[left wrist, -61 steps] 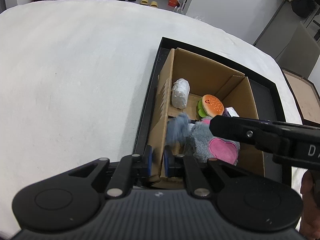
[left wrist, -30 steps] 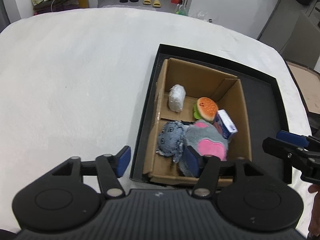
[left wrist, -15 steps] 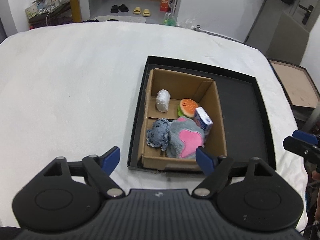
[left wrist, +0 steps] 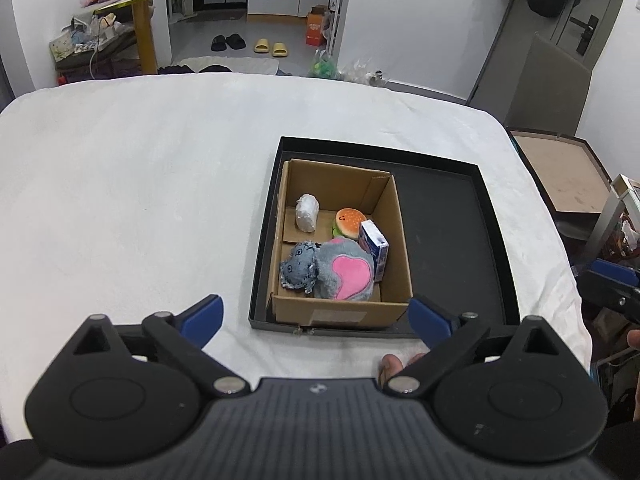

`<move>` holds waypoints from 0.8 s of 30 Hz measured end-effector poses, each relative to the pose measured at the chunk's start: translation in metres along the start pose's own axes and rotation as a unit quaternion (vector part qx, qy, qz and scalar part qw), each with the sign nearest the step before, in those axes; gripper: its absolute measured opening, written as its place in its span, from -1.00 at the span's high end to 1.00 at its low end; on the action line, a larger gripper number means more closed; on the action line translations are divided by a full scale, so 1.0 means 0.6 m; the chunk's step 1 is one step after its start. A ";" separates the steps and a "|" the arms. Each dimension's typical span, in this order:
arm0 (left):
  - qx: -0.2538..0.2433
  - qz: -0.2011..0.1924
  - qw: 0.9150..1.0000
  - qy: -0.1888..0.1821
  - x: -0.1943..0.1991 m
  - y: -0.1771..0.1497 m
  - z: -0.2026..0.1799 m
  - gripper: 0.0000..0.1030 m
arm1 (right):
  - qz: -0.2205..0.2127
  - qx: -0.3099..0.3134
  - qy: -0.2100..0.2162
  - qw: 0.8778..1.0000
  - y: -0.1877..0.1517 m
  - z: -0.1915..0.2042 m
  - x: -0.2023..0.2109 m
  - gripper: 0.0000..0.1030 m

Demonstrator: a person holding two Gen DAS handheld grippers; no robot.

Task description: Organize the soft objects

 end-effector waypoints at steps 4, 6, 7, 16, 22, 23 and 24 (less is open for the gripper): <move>0.000 -0.003 1.000 0.004 0.017 0.000 -0.001 -0.95 | -0.003 -0.006 0.005 1.000 -0.001 0.003 0.017 -1.00; -0.002 -0.007 1.000 0.004 0.029 -0.001 -0.004 -0.96 | -0.003 -0.006 0.005 1.000 -0.002 0.006 0.026 -1.00; -0.004 -0.010 1.000 0.003 0.036 -0.001 -0.007 -0.96 | -0.004 -0.005 0.006 1.000 -0.002 0.008 0.030 -1.00; -0.012 -0.025 0.999 -0.020 0.079 -0.014 -0.026 -0.96 | -0.007 0.005 0.010 1.000 -0.005 0.041 0.066 -1.00; -0.012 -0.036 0.999 -0.033 0.107 -0.025 -0.029 -0.96 | -0.009 0.002 -0.002 1.000 -0.008 0.057 0.083 -1.00; -0.013 -0.037 0.999 -0.035 0.112 -0.026 -0.029 -0.96 | -0.010 0.000 -0.004 1.000 -0.009 0.057 0.085 -1.00; -0.014 -0.039 0.998 -0.037 0.117 -0.028 -0.029 -0.96 | -0.010 -0.001 -0.006 1.000 -0.010 0.058 0.086 -1.00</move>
Point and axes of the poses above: each gripper's, at about its wrist camera, not at the fingertips, and x roughly against the way its jaws point, z to its left, y to its top, the point moved 10 cm from there along -x, roughly the way its jaws point, and after that the axes turned 4 degrees about z, right-handed, at the moved point
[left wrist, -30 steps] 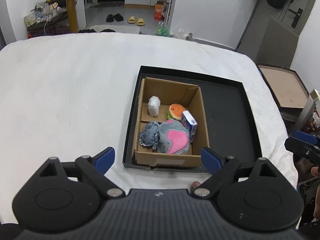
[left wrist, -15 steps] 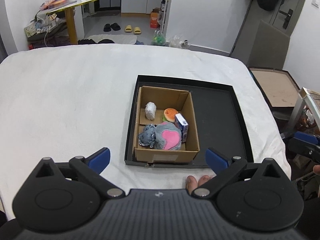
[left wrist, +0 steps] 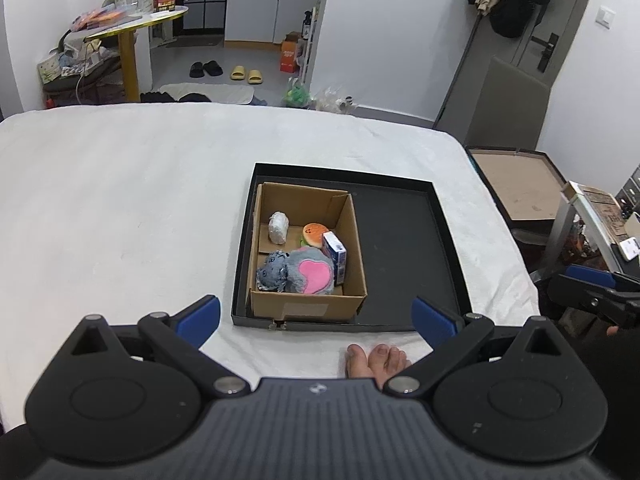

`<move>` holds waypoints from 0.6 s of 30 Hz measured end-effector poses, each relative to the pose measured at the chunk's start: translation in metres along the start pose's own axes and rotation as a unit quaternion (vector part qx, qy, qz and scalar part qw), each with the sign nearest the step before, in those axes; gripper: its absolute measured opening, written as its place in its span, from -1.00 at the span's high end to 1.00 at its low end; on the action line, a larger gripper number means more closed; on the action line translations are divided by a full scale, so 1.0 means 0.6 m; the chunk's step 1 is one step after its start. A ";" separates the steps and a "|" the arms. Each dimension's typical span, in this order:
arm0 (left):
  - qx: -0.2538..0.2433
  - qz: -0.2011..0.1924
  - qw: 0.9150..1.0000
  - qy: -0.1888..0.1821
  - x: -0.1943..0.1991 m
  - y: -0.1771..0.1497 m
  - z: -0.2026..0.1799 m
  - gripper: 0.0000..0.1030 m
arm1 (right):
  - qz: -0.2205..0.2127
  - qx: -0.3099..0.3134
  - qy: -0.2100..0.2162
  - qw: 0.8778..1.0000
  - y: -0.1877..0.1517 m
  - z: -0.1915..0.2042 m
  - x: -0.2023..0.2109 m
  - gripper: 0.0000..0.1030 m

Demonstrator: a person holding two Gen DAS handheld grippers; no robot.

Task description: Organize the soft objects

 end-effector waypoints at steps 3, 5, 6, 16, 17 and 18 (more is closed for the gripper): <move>-0.004 -0.006 1.000 -0.006 0.013 -0.003 0.000 -0.96 | 0.000 -0.004 -0.006 1.000 -0.002 0.000 0.006 -1.00; -0.003 -0.008 1.000 -0.008 0.019 -0.005 0.001 -0.96 | -0.001 -0.004 -0.008 1.000 -0.002 0.000 0.010 -1.00; -0.003 -0.009 1.000 -0.009 0.020 -0.005 0.000 -0.96 | -0.002 -0.003 -0.010 1.000 -0.002 0.001 0.013 -1.00; 0.000 -0.023 1.000 -0.014 0.047 -0.003 -0.011 -0.96 | 0.007 -0.009 -0.017 1.000 -0.016 -0.004 0.022 -1.00; -0.001 -0.023 1.000 -0.014 0.048 -0.003 -0.012 -0.96 | 0.009 -0.009 -0.019 1.000 -0.017 -0.003 0.023 -1.00; -0.002 -0.024 1.000 -0.015 0.049 -0.003 -0.011 -0.96 | 0.010 -0.010 -0.022 1.000 -0.017 -0.003 0.023 -1.00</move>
Point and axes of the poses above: each gripper's, at about its wrist camera, not at the fingertips, and x roughly against the way its jaws point, z to its left, y to its top, the point moved 10 cm from there along -x, roughly the way its jaws point, and after that the axes turned 4 degrees about z, right-handed, at the moved point
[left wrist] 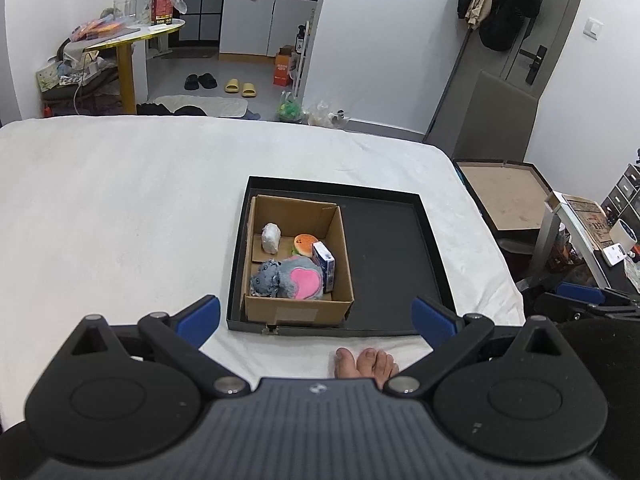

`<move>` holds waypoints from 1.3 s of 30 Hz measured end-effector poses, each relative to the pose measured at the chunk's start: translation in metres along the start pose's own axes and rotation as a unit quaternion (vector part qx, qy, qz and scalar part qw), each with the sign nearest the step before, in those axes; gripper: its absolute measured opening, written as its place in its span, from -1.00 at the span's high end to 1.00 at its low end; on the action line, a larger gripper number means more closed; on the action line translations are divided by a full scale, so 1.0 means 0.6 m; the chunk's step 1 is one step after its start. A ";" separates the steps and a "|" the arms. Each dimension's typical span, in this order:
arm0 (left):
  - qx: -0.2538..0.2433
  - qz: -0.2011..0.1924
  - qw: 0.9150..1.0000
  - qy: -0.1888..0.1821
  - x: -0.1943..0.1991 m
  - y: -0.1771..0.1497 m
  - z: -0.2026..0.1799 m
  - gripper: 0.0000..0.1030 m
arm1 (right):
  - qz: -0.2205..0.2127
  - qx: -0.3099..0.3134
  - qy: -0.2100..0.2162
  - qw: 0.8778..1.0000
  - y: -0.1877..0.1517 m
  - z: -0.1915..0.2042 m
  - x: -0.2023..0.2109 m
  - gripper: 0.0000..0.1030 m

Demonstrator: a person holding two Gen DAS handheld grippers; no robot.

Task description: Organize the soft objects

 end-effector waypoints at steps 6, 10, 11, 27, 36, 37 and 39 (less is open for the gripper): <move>-0.004 -0.001 1.000 -0.005 0.008 0.000 0.002 -0.96 | 0.003 -0.005 -0.015 1.000 -0.003 0.000 0.003 -1.00; -0.004 0.002 1.000 -0.010 0.010 0.000 0.004 -0.96 | 0.004 -0.007 -0.021 1.000 -0.004 -0.002 0.006 -1.00; -0.004 0.003 1.000 -0.011 0.010 0.000 0.004 -0.96 | 0.004 -0.007 -0.022 1.000 -0.005 -0.002 0.007 -1.00; -0.011 0.006 1.000 -0.018 0.008 -0.001 -0.011 -0.96 | 0.002 -0.006 -0.030 1.000 -0.004 -0.007 0.016 -1.00; -0.011 0.006 1.000 -0.018 0.008 0.000 -0.010 -0.96 | 0.002 -0.005 -0.031 0.999 -0.004 -0.009 0.016 -1.00; -0.011 0.006 1.000 -0.018 0.008 0.000 -0.010 -0.96 | 0.003 -0.005 -0.032 0.999 -0.004 -0.010 0.016 -1.00; -0.010 0.006 1.000 -0.018 0.009 0.000 -0.010 -0.96 | 0.002 -0.005 -0.032 0.999 -0.004 -0.010 0.016 -1.00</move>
Point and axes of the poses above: each gripper's, at about its wrist camera, not at the fingertips, and x roughly against the way its jaws point, z to its left, y to its top, the point moved 10 cm from there along -x, roughly the way its jaws point, and after that the axes turned 4 degrees about z, right-handed, at the moved point
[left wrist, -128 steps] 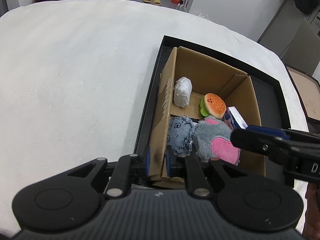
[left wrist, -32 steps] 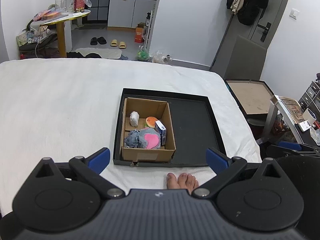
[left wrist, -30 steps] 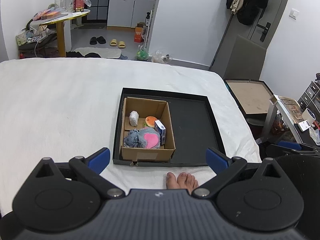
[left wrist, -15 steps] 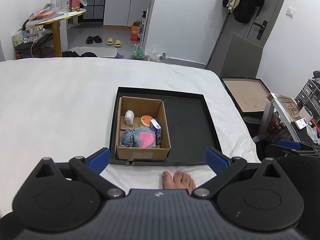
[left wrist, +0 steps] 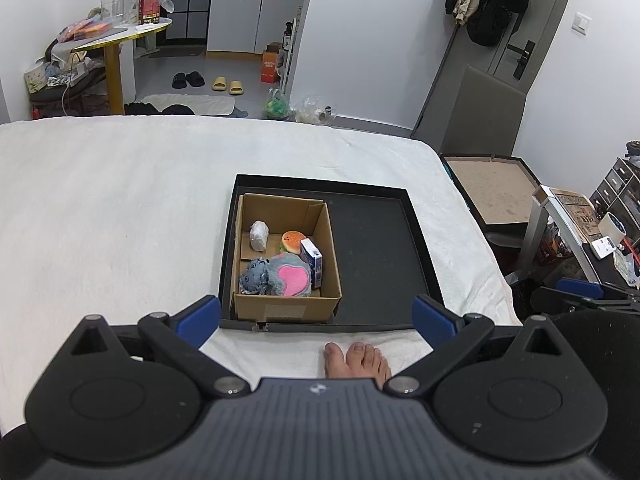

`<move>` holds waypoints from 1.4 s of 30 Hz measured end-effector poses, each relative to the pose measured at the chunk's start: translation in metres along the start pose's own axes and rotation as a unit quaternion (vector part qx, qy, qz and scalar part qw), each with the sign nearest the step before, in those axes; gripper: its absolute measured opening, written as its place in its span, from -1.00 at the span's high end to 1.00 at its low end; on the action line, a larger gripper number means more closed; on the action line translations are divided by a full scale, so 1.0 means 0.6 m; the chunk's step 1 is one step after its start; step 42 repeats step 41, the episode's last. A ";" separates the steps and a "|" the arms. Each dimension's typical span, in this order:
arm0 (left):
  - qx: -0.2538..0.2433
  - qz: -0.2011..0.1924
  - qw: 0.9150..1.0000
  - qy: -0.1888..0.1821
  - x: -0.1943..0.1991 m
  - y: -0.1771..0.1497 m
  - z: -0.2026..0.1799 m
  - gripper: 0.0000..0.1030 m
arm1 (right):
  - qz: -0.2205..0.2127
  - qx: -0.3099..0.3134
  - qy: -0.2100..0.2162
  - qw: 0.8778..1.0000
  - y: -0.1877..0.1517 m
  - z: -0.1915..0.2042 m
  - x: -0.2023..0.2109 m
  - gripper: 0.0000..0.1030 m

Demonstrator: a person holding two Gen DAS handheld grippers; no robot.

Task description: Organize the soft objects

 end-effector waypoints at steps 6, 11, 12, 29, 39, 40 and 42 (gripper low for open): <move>-0.001 0.000 1.000 0.000 0.000 0.000 0.000 -0.96 | 0.000 -0.001 0.000 1.000 -0.001 -0.001 0.001 -1.00; -0.002 0.000 1.000 0.001 0.001 0.000 0.000 -0.96 | 0.000 -0.001 -0.001 1.000 0.000 -0.001 0.001 -1.00; -0.002 0.000 1.000 0.000 0.001 0.000 -0.001 -0.96 | 0.000 -0.002 -0.001 1.000 0.000 -0.002 0.001 -1.00; -0.001 0.003 1.000 -0.002 -0.002 -0.002 -0.006 -0.96 | -0.003 -0.011 -0.011 1.000 -0.001 -0.019 0.003 -1.00; -0.005 -0.004 1.000 0.012 0.000 0.001 -0.008 -0.96 | -0.003 -0.013 -0.006 1.000 -0.001 -0.015 0.003 -1.00; -0.005 -0.003 1.000 0.011 -0.001 0.000 -0.009 -0.96 | -0.003 -0.014 -0.004 1.000 0.000 -0.016 0.002 -1.00; -0.004 0.000 1.000 0.009 -0.003 -0.001 -0.009 -0.96 | -0.004 -0.014 -0.001 1.000 0.001 -0.018 0.001 -1.00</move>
Point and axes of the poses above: each gripper's, at about its wrist camera, not at the fingertips, and x roughly against the way its jaws point, z to its left, y to its top, the point moved 10 cm from there along -x, roughly the way its jaws point, and after that the axes turned 4 degrees about z, right-handed, at the moved point
